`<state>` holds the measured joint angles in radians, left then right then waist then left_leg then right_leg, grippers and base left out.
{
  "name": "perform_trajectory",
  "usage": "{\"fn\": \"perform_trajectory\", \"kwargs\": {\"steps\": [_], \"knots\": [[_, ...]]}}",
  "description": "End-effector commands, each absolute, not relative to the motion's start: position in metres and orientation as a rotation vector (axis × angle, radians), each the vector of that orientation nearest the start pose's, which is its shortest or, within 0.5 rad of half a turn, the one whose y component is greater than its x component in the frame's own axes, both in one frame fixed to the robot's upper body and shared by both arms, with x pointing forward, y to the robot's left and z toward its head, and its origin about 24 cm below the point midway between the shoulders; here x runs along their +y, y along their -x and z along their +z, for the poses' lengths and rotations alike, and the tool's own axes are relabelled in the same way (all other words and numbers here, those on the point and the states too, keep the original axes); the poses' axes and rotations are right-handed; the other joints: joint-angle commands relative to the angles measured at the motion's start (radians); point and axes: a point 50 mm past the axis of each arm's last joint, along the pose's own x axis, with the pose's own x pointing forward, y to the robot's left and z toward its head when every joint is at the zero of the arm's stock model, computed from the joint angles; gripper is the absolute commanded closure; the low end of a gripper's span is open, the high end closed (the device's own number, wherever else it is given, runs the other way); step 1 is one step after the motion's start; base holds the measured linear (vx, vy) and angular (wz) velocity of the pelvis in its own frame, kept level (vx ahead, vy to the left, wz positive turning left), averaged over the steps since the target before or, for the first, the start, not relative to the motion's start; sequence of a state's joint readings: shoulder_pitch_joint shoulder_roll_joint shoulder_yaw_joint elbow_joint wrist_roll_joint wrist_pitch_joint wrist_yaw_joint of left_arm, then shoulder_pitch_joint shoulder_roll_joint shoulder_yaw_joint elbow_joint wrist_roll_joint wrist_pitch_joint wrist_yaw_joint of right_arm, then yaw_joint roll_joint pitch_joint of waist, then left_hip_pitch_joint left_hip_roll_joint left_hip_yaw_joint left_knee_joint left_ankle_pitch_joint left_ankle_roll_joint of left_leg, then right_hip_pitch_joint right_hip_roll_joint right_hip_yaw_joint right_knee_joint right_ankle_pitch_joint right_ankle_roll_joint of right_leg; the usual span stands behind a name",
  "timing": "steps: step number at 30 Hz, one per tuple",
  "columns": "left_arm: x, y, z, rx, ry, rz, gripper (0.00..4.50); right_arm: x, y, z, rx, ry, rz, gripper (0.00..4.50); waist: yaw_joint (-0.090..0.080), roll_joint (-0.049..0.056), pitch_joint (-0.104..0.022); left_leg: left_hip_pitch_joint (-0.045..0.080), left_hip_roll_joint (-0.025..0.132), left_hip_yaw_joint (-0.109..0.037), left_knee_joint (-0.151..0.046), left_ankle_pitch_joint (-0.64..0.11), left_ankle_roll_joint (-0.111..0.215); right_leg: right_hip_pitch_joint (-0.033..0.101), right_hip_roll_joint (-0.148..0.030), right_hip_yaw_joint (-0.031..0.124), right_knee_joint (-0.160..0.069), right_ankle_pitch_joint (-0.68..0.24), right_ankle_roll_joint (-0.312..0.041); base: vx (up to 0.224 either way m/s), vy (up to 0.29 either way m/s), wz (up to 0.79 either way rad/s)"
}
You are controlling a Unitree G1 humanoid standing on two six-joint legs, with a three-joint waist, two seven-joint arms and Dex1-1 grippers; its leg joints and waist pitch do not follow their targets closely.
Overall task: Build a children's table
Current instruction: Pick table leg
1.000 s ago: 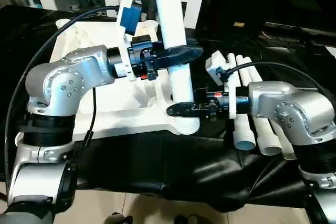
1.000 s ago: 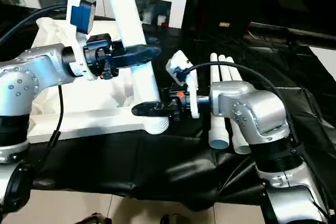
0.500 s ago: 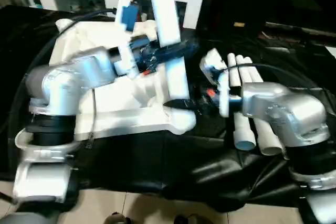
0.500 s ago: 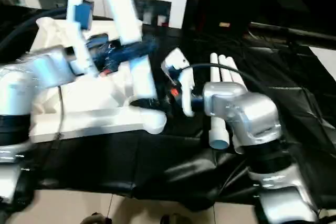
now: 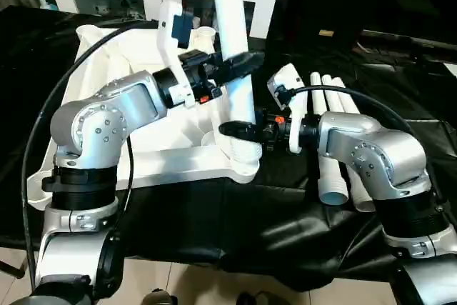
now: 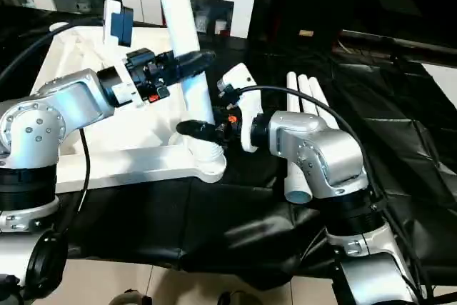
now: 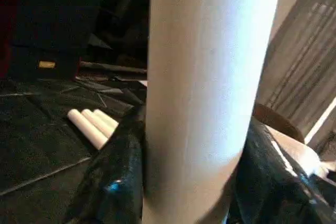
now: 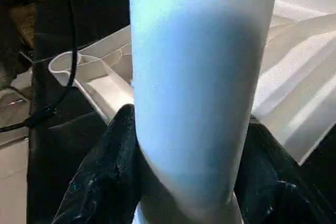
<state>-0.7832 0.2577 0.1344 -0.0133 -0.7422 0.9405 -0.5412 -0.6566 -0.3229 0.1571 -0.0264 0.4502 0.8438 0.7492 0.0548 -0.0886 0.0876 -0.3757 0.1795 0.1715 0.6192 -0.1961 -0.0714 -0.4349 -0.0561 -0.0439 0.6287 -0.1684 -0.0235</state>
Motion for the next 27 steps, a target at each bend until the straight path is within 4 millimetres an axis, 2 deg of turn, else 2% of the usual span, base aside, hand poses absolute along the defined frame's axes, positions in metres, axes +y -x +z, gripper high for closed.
{"fn": "perform_trajectory", "kwargs": {"steps": [1, 6, 7, 9, 12, 13, 15, 20, 22, 23, 27], "knots": [[0.105, -0.325, 0.227, 0.051, 0.358, -1.014, 2.54, -0.092, -0.314, 0.161, 0.254, 0.004, 1.084, 2.59, 0.0, 0.013, -0.073, 0.008, 0.035, -0.008, -0.071, -0.083, -0.007, 0.074, -0.064, 0.047, -0.071, -0.183, -0.158, 0.0, 0.0, 0.0], [0.105, -0.324, 0.228, 0.05, 0.367, -1.036, 2.62, -0.092, -0.313, 0.161, 0.243, 0.026, 1.096, 2.59, -0.001, 0.013, -0.074, 0.007, 0.035, -0.007, -0.07, -0.079, -0.002, 0.075, -0.064, 0.048, -0.07, -0.165, -0.168, 0.0, 0.0, 0.0], [0.105, -0.324, 0.228, 0.049, 0.365, -1.04, 2.62, -0.092, -0.313, 0.161, 0.236, 0.029, 1.1, 2.25, -0.001, 0.012, -0.073, 0.007, 0.035, -0.007, -0.07, -0.084, -0.003, 0.075, -0.065, 0.048, -0.071, -0.176, -0.166, 0.0, 0.0, 0.0], [0.105, -0.323, 0.228, 0.047, 0.352, -1.059, 2.62, -0.092, -0.313, 0.162, 0.234, 0.016, 1.107, 1.9, 0.0, 0.012, -0.073, 0.008, 0.035, -0.007, -0.07, -0.089, -0.003, 0.074, -0.064, 0.048, -0.071, -0.184, -0.164, 0.0, 0.0, 0.0], [0.106, -0.321, 0.228, 0.044, 0.336, -1.082, 2.63, -0.093, -0.312, 0.164, 0.232, 0.001, 1.123, 1.7, -0.001, 0.013, -0.074, 0.009, 0.036, -0.007, -0.071, -0.088, -0.002, 0.074, -0.064, 0.047, -0.071, -0.188, -0.163, 0.0, 0.0, 0.0], [0.106, -0.317, 0.229, 0.05, 0.31, -1.119, 2.64, -0.097, -0.31, 0.168, 0.236, 0.007, 1.164, 1.57, -0.001, 0.01, -0.077, 0.009, 0.036, -0.007, -0.07, -0.085, -0.003, 0.075, -0.065, 0.048, -0.07, -0.186, -0.164, 0.0, 0.0, 0.0], [0.105, -0.315, 0.229, 0.055, 0.294, -1.142, 2.64, -0.1, -0.308, 0.169, 0.24, 0.014, 1.19, 1.45, 0.002, 0.013, -0.077, 0.011, 0.038, -0.007, -0.07, -0.081, 0.003, 0.076, -0.065, 0.048, -0.067, -0.169, -0.166, 0.0, 0.0, 0.0], [0.104, -0.307, 0.227, 0.067, 0.204, -1.226, 2.64, -0.113, -0.3, 0.174, 0.288, 0.044, 1.313, 1.42, 0.005, 0.011, -0.078, 0.009, 0.039, -0.006, -0.068, -0.081, 0.012, 0.078, -0.067, 0.048, -0.067, -0.173, -0.179, 0.0, 0.0, 0.0], [0.104, -0.306, 0.227, 0.066, 0.197, -1.233, 2.64, -0.114, -0.299, 0.174, 0.299, 0.053, 1.323, 1.42, 0.005, 0.011, -0.077, 0.009, 0.039, -0.006, -0.068, -0.079, 0.011, 0.077, -0.067, 0.048, -0.067, -0.176, -0.181, 0.0, 0.0, 0.0], [0.103, -0.306, 0.227, 0.066, 0.194, -1.237, 2.64, -0.115, -0.299, 0.173, 0.308, 0.052, 1.332, 1.42, 0.004, 0.005, -0.078, 0.008, 0.038, -0.005, -0.067, -0.079, 0.012, 0.078, -0.067, 0.048, -0.069, -0.186, -0.177, 0.0, 0.0, 0.0], [0.1, -0.302, 0.227, 0.061, 0.186, -1.266, 2.64, -0.115, -0.297, 0.171, 0.332, 0.023, 1.367, 1.42, 0.004, 0.005, -0.08, 0.005, 0.037, -0.006, -0.065, -0.068, 0.011, 0.08, -0.067, 0.048, -0.068, -0.196, -0.175, 0.0, 0.0, 0.0]]}}
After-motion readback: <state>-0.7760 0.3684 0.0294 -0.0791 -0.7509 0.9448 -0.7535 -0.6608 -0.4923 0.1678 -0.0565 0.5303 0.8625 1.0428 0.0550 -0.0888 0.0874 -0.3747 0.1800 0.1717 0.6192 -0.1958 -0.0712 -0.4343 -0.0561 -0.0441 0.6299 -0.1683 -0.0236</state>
